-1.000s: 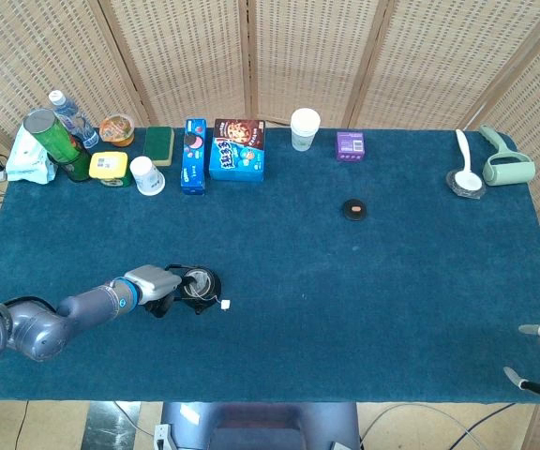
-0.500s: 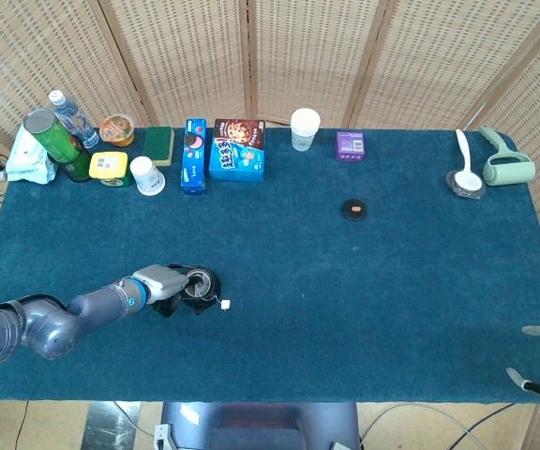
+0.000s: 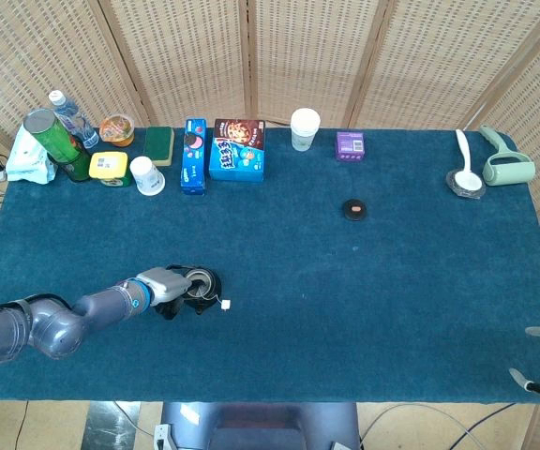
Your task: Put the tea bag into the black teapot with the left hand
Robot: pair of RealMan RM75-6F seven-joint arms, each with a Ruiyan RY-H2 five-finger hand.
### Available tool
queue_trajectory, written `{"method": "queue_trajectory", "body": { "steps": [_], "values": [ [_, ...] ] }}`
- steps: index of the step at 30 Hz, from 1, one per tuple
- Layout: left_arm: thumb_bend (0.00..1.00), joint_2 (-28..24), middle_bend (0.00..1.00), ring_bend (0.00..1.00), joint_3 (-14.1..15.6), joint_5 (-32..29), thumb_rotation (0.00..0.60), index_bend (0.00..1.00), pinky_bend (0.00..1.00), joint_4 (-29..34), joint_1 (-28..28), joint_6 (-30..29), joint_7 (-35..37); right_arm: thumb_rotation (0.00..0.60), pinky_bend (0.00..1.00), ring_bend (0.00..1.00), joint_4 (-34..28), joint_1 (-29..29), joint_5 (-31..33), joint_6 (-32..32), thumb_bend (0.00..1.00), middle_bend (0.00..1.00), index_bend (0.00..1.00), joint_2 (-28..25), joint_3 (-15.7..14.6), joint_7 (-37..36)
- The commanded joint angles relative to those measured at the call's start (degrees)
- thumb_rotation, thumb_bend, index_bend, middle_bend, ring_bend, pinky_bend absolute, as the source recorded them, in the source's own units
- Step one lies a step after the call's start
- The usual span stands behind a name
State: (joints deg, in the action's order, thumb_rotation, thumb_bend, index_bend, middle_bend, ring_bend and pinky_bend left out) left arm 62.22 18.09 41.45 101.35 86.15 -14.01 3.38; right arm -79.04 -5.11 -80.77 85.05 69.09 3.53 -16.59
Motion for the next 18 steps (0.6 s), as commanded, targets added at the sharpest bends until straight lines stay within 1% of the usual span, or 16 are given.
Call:
{"method": "queue_trajectory", "body": {
  "steps": [1, 8, 14, 15, 18],
  "values": [
    [1.0, -0.67, 1.0, 1.0, 0.05, 0.78, 0.6, 0.02, 1.0, 0.79, -0.29, -0.15, 0.16, 0.6, 0.28, 0.39, -0.21, -0.01, -0.08, 0.05, 0.1, 0.32, 0.32, -0.09, -0.01, 0.14],
    [1.0, -3.04, 1.0, 1.0, -0.74, 2.92, 0.6, 0.02, 1.0, 3.01, -1.91, -1.71, 0.6, 0.6, 0.28, 0.39, -0.63, -0.12, -0.35, 0.48, 0.1, 0.32, 0.32, -0.17, -0.02, 0.55],
    [1.0, -4.52, 1.0, 1.0, -3.18, 5.17, 0.6, 0.02, 1.0, 4.96, -6.45, -8.63, 1.13, 0.6, 0.28, 0.39, -1.17, -0.12, -0.63, 0.75, 0.09, 0.32, 0.32, -0.29, -0.05, 1.09],
    [0.99, -4.71, 1.0, 1.0, -3.96, 5.84, 0.6, 0.02, 1.0, 5.4, -8.01, -11.15, 1.3, 0.6, 0.28, 0.39, -1.31, -0.07, -0.77, 0.81, 0.09, 0.32, 0.32, -0.33, -0.06, 1.27],
    [0.97, -5.04, 1.0, 1.0, -5.13, 7.25, 0.6, 0.02, 1.0, 6.11, -10.92, -14.72, 1.29, 0.6, 0.28, 0.39, -1.65, 0.01, -0.92, 0.8, 0.1, 0.32, 0.32, -0.48, -0.08, 1.57]
  ]
}}
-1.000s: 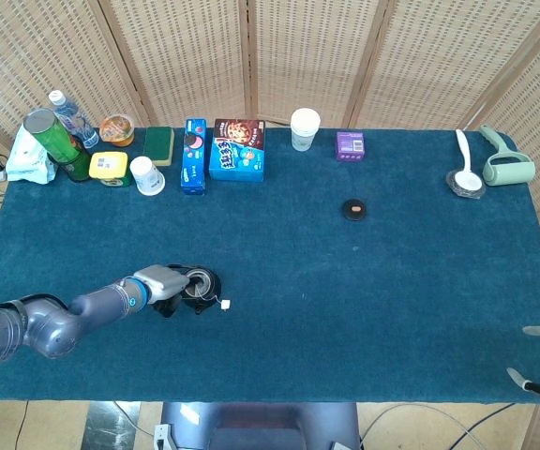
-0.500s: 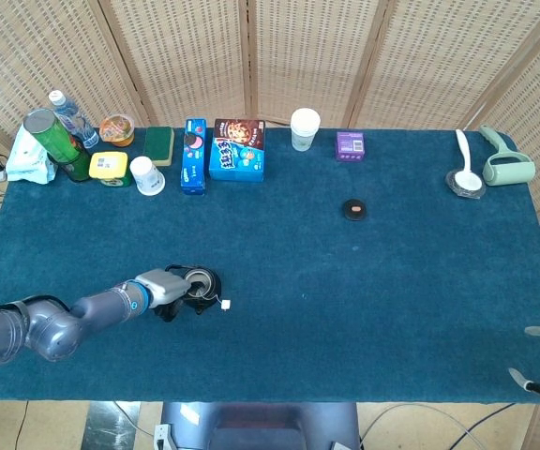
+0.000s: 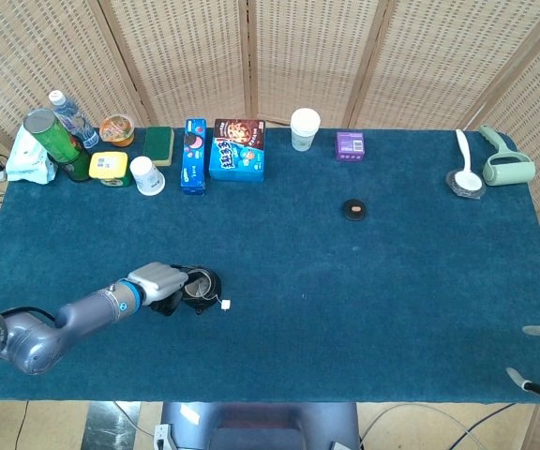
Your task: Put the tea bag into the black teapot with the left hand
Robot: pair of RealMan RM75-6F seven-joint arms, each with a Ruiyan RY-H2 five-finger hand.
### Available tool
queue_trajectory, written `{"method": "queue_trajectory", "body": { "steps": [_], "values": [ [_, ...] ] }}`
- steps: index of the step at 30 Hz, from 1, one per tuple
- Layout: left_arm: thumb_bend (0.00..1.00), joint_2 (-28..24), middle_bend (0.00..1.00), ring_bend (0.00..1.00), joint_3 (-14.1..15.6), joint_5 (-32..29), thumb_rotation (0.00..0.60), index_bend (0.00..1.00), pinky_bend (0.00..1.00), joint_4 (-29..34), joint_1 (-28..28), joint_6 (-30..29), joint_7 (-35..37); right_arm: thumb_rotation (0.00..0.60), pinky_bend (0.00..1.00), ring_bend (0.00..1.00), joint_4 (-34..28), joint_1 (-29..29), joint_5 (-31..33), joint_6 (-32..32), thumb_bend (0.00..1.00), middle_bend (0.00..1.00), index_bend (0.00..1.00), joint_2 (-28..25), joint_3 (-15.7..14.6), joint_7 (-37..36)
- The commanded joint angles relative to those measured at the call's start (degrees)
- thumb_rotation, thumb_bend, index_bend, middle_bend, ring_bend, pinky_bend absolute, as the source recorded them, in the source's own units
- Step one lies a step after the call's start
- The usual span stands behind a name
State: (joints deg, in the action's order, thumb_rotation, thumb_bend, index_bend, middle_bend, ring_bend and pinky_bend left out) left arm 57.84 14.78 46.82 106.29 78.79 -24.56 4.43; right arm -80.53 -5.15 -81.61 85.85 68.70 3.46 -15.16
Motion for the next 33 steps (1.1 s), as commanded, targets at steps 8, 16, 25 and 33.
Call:
{"method": "queue_trajectory", "body": {
  "steps": [8, 16, 25, 33],
  "values": [
    [0.78, -0.95, 0.99, 0.98, -5.44, 6.14, 0.6, 0.0, 0.91, 2.37, -12.03, -14.43, 1.24, 0.6, 0.28, 0.39, -1.12, 0.66, -0.53, -0.26, 0.09, 0.32, 0.32, -0.29, 0.06, 1.41],
    [0.5, 1.66, 0.59, 0.56, -8.53, 10.23, 0.6, 0.0, 0.68, 2.7, -23.36, -28.75, 2.32, 0.6, 0.28, 0.39, -2.38, 1.74, -1.13, -0.81, 0.1, 0.32, 0.32, -0.39, 0.24, 3.26],
    [0.41, 1.65, 0.18, 0.1, -9.8, 16.23, 0.6, 0.0, 0.31, 2.58, -33.33, -38.42, 3.16, 0.6, 0.28, 0.38, -4.46, 3.16, -1.81, -1.04, 0.1, 0.32, 0.32, -0.98, 0.77, 6.03],
    [0.4, 1.6, 0.11, 0.05, -9.84, 20.61, 0.6, 0.0, 0.26, 1.7, -42.05, -46.96, 2.7, 0.6, 0.25, 0.33, -6.21, 4.83, -2.35, -1.91, 0.1, 0.31, 0.31, -1.34, 1.19, 8.74]
  ]
}}
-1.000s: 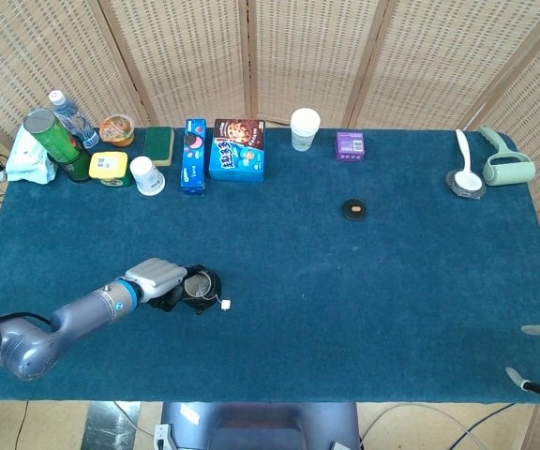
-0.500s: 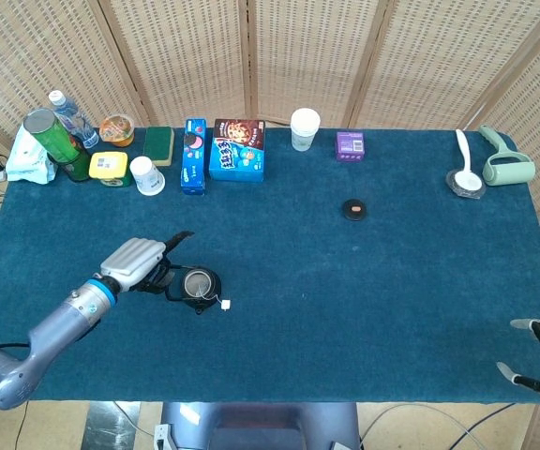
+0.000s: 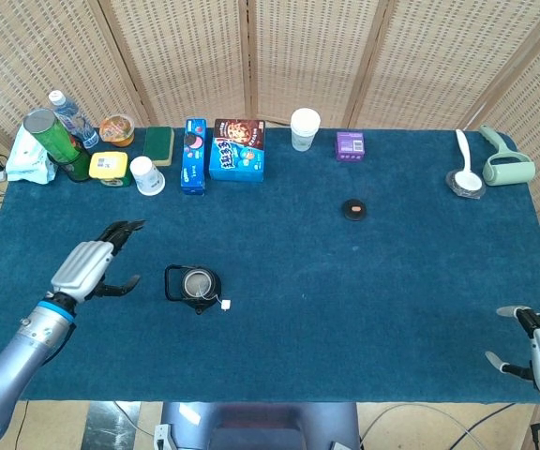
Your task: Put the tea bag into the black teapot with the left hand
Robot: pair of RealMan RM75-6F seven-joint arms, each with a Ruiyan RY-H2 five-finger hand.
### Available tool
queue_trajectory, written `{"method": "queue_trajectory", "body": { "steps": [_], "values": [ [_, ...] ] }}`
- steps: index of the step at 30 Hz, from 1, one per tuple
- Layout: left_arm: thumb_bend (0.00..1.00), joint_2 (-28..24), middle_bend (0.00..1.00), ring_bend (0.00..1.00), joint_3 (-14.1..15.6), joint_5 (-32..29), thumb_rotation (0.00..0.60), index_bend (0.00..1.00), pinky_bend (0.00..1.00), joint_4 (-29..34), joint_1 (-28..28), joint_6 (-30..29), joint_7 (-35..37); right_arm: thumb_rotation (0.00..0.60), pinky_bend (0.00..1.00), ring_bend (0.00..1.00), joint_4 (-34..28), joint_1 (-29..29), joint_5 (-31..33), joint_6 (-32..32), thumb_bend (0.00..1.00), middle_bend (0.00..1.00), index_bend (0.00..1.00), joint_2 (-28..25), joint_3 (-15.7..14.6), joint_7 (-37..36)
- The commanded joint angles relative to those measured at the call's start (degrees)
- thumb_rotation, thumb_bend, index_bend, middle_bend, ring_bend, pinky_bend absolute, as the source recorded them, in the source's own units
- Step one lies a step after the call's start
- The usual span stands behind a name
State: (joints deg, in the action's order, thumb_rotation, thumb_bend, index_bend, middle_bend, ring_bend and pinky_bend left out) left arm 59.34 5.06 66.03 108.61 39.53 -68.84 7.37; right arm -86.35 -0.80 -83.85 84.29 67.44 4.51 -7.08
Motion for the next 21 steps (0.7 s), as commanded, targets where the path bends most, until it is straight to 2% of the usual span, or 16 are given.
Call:
{"method": "queue_trajectory", "body": {
  "steps": [1, 12, 21],
  "values": [
    [0.4, 0.19, 0.11, 0.05, -0.17, 1.55, 0.6, 0.0, 0.26, -0.79, -3.79, -3.59, -0.29, 0.6, 0.25, 0.32, -0.62, 0.7, -0.22, -0.43, 0.1, 0.31, 0.31, -0.13, 0.2, 0.96],
    [0.4, -1.31, 0.11, 0.05, 0.92, 6.06, 0.6, 0.0, 0.27, -1.58, -16.44, -14.19, 0.4, 0.6, 0.2, 0.27, -3.94, 3.62, -2.15, -0.8, 0.1, 0.29, 0.31, -1.06, 1.06, 6.54],
    [0.41, -1.76, 0.11, 0.05, 2.46, 8.87, 0.6, 0.0, 0.27, -2.28, -24.49, -18.57, 0.22, 0.6, 0.2, 0.27, -7.21, 5.84, -3.08, -2.6, 0.1, 0.29, 0.31, -1.34, 0.85, 10.23]
  ]
}}
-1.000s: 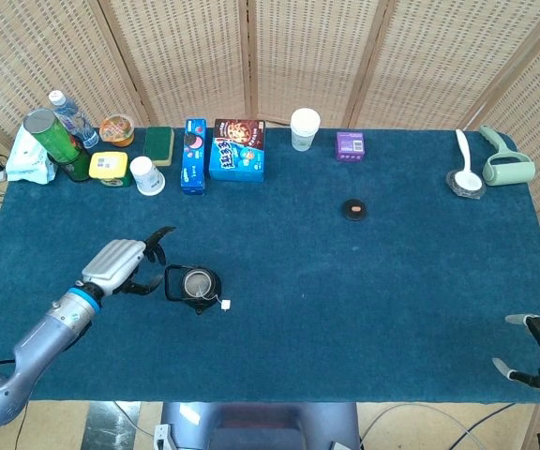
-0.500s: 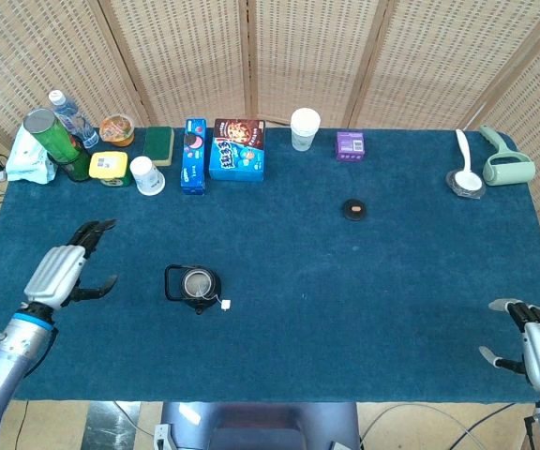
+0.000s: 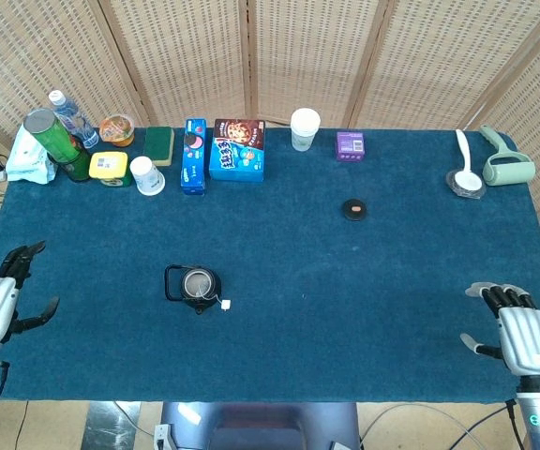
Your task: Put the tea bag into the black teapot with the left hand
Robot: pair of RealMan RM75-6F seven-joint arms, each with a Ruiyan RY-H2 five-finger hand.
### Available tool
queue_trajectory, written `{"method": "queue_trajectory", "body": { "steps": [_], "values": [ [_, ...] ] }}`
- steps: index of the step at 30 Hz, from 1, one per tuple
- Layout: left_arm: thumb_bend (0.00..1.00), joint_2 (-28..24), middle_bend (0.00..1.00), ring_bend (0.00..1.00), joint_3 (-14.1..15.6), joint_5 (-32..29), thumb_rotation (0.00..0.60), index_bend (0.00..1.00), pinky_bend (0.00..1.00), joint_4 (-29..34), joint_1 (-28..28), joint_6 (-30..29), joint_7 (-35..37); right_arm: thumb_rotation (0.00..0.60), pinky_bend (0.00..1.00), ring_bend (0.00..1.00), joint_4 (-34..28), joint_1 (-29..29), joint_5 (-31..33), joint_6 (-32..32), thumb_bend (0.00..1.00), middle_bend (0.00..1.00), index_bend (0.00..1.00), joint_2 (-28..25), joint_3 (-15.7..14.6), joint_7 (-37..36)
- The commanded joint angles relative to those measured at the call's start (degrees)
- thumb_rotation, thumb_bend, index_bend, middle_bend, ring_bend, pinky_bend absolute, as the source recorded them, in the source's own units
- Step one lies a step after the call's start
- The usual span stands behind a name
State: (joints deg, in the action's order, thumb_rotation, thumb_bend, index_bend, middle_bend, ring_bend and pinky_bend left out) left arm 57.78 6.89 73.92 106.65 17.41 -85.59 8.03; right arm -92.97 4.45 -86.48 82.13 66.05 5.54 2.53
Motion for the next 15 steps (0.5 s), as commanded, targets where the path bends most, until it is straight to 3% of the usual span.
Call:
{"method": "queue_trajectory", "body": {
  "steps": [1, 7, 15],
  "values": [
    [0.41, -0.22, 0.11, 0.05, 0.77, 1.26, 0.6, 0.0, 0.27, -0.32, -2.92, -2.2, -0.51, 0.6, 0.2, 0.27, -0.67, 0.66, -0.48, -0.48, 0.1, 0.29, 0.31, 0.07, -0.21, 0.71],
    [0.41, -0.64, 0.11, 0.05, 1.15, 4.04, 0.6, 0.0, 0.27, -0.56, -7.5, -5.41, -0.67, 0.6, 0.2, 0.27, -1.34, 1.07, -0.76, -0.4, 0.1, 0.29, 0.31, 0.07, -0.55, 1.28],
    [0.41, -0.95, 0.11, 0.05, 0.33, 5.18, 0.6, 0.0, 0.27, -0.5, -9.14, -4.25, 0.07, 0.6, 0.2, 0.27, -1.56, 1.38, -1.15, -0.18, 0.1, 0.29, 0.31, 0.13, -0.88, 1.17]
  ]
}}
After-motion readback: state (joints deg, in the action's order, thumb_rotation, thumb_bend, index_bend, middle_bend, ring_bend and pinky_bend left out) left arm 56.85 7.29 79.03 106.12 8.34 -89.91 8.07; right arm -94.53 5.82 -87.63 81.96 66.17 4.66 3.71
